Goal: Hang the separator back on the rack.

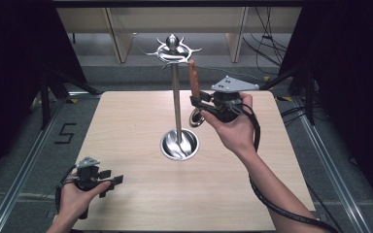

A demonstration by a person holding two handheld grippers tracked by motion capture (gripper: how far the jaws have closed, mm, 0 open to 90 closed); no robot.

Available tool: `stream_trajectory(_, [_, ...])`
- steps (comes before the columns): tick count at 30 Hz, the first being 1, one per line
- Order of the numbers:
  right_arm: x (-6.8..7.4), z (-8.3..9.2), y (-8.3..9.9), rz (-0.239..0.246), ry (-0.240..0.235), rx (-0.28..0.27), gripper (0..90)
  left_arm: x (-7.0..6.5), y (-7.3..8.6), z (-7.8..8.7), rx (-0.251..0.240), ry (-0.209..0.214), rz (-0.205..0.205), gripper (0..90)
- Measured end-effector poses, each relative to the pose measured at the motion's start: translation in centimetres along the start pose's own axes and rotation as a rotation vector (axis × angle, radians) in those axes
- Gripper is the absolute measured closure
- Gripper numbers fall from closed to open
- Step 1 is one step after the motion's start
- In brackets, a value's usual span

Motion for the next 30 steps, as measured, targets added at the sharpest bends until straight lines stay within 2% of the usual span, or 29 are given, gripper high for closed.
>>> stream_trajectory(1, [0.1,-0.1,0.0,-0.011,-0.003,0.003,69.4,0.0,0.0,0.0,0.000,0.001,0.000,38.8])
stream_trajectory(4, [0.0,-0.2,0.0,0.004,-0.006,0.002,69.3,0.0,0.0,0.0,0.002,0.002,0.000,38.8])
stream_trajectory(5, [0.1,-0.4,0.0,-0.021,-0.008,0.008,69.2,0.0,0.0,0.0,0.000,0.002,0.000,38.8])
stream_trajectory(6, [0.1,-0.4,0.0,-0.021,-0.008,0.008,69.2,0.0,0.0,0.0,0.000,0.002,0.000,38.8])
stream_trajectory(8, [0.0,-0.4,0.1,0.013,0.000,0.001,66.7,0.0,0.0,0.1,-0.001,0.002,-0.002,38.8])
stream_trajectory(10, [0.1,-0.4,0.3,-0.002,-0.006,-0.010,61.6,0.0,0.0,0.1,-0.002,0.002,0.000,38.8])
stream_trajectory(11, [-0.1,-0.3,0.3,0.017,-0.010,-0.015,60.9,0.0,0.0,0.1,-0.002,0.002,-0.001,38.8])
stream_trajectory(15, [-0.4,0.3,0.5,0.018,-0.001,-0.019,57.8,0.0,0.0,0.1,-0.002,0.001,-0.001,38.8])
stream_trajectory(18, [-1.2,1.4,1.3,0.026,0.012,-0.014,54.5,0.0,0.0,0.1,-0.001,0.000,-0.001,38.8])
stream_trajectory(20, [-1.7,2.1,1.8,0.012,0.024,-0.004,52.7,0.0,0.0,0.0,0.001,-0.002,0.000,38.8])
stream_trajectory(22, [-2.0,2.4,2.1,0.013,0.019,-0.004,52.0,0.0,0.0,0.0,0.003,-0.001,-0.003,38.7])
stream_trajectory(23, [-2.7,3.2,2.8,0.013,0.032,0.007,50.1,0.0,0.1,0.0,-0.005,-0.002,-0.002,38.7])
stream_trajectory(24, [-2.7,3.2,2.8,0.013,0.032,0.007,50.1,0.0,0.0,0.0,-0.007,-0.002,-0.002,38.7])
stream_trajectory(25, [-3.2,3.9,3.7,0.000,0.053,0.021,48.6,0.0,0.0,0.0,-0.007,-0.003,0.000,38.7])
stream_trajectory(28, [-4.0,4.5,4.5,0.004,0.057,0.021,47.5,0.0,0.1,0.0,-0.006,-0.005,-0.001,38.5])
stream_trajectory(29, [-4.6,5.2,5.3,-0.003,0.080,0.033,46.6,0.2,0.1,0.2,0.022,-0.001,-0.033,38.5])
stream_trajectory(30, [-5.0,5.5,5.7,-0.009,0.081,0.040,46.2,0.2,0.1,0.2,0.021,-0.002,-0.033,38.4])
Point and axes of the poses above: each handheld gripper's, and its own axes: z roughly backward along the jaws, y roughly out of its underside, x roughly to its left, the point moved 1 cm from there along -z, roughly forward along the jaws, and after that the axes turned 15 degrees about -z, right-handed, at the moved point
